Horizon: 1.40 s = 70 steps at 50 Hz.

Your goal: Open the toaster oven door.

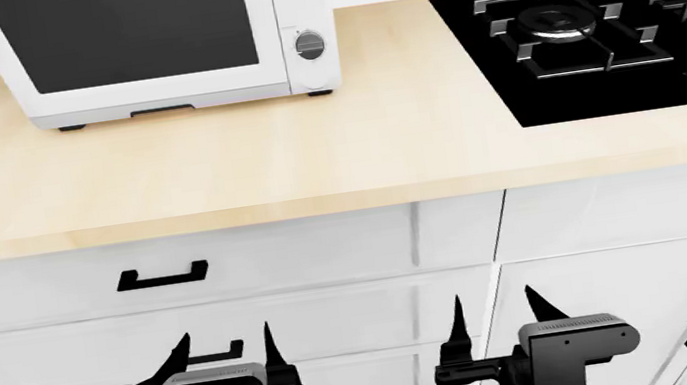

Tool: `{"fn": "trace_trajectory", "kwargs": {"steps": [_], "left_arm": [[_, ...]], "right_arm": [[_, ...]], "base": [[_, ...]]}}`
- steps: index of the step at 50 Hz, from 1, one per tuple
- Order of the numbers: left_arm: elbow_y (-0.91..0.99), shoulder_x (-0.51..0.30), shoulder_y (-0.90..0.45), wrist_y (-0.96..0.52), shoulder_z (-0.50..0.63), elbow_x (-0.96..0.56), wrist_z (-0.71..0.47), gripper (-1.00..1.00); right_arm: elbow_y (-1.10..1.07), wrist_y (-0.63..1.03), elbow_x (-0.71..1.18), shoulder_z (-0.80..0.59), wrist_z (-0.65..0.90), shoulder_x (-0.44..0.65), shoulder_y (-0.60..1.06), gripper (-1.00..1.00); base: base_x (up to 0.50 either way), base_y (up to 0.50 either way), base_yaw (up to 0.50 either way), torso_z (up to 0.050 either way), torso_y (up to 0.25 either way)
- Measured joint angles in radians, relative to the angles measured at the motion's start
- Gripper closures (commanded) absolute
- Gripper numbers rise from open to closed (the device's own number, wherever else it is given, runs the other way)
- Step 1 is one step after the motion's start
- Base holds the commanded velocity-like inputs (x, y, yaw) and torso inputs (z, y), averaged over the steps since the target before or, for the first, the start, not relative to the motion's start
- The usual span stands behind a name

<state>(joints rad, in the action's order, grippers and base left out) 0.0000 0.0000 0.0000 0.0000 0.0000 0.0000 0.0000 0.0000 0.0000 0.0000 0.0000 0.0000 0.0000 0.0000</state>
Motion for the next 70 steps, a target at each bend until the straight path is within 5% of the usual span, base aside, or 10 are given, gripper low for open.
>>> {"fn": "trace_trajectory", "kwargs": {"steps": [14, 40, 55, 70], "left_arm": [[-0.007, -0.028, 0.002, 0.015, 0.034, -0.038, -0.026, -1.0], [0.034, -0.08, -0.002, 0.001, 0.076, -0.127, -0.051, -1.0], [0.195, -0.15, -0.084, -0.224, 0.071, -0.205, -0.051, -1.0], [0.316, -0.245, -0.309, -0.534, 0.03, -0.299, -0.061, -1.0]], "right_arm": [[0.013, -0.011, 0.022, -0.041, 0.037, 0.027, 0.001, -1.0], [0.011, 0.0, 0.065, -0.096, 0.085, 0.076, 0.021, -1.0], [-0.088, 0.14, 0.109, -0.084, 0.087, 0.134, 0.127, -1.0], [-0.163, 0.356, 0.159, -0.06, 0.057, 0.218, 0.342, -1.0]], "base": [[0.0, 0.0, 0.0, 0.002, 0.0], [0.0, 0.0, 0.0, 0.05, 0.0], [0.0, 0.0, 0.0, 0.05, 0.0], [0.0, 0.0, 0.0, 0.019, 0.0]]}}
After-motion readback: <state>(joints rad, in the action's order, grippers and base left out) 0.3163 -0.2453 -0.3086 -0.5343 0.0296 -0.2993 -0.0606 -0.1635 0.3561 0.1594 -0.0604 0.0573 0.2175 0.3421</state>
